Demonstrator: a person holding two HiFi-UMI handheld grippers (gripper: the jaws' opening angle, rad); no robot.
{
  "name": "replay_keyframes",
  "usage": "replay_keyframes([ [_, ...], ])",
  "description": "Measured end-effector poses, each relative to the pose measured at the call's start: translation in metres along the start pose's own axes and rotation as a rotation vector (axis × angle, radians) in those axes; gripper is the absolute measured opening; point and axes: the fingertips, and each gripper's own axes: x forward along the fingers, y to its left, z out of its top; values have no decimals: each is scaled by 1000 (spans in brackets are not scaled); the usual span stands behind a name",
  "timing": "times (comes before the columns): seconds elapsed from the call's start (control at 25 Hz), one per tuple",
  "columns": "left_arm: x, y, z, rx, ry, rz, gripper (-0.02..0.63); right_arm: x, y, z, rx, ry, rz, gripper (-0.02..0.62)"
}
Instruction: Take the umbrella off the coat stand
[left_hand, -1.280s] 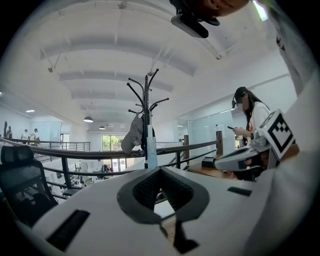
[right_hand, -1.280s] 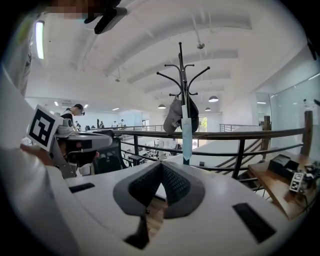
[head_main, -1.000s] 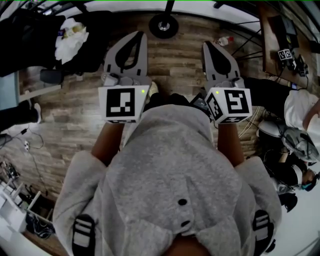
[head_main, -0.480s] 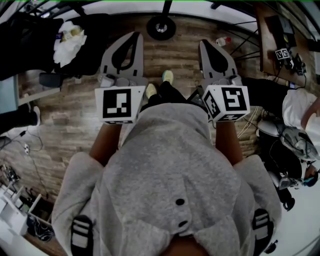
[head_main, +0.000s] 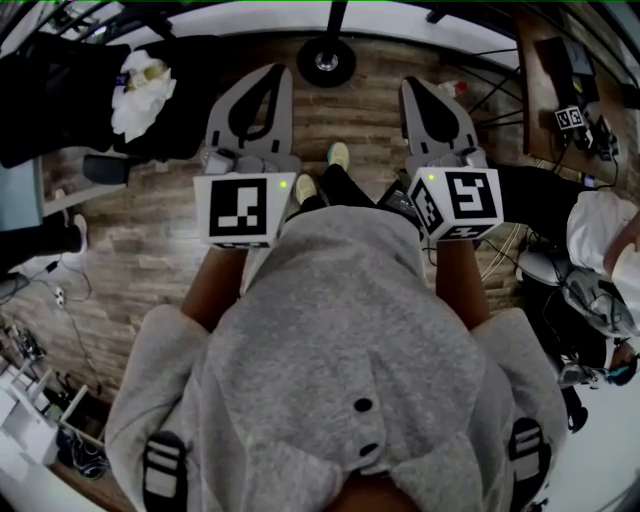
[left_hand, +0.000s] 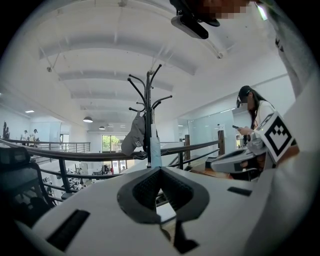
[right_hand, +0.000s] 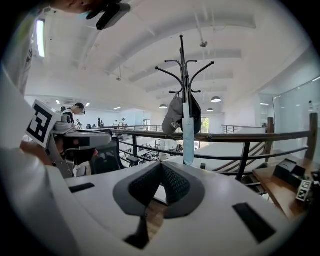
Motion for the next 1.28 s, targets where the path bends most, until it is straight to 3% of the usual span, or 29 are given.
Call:
replay_keyframes([
  [0.6,82,-17,15,9,7,2,12,31,-82,13,30,-41,-13,9],
  [1.28,156,-40,20,56,33,45,12,69,-156,10,67,-54,36,9],
])
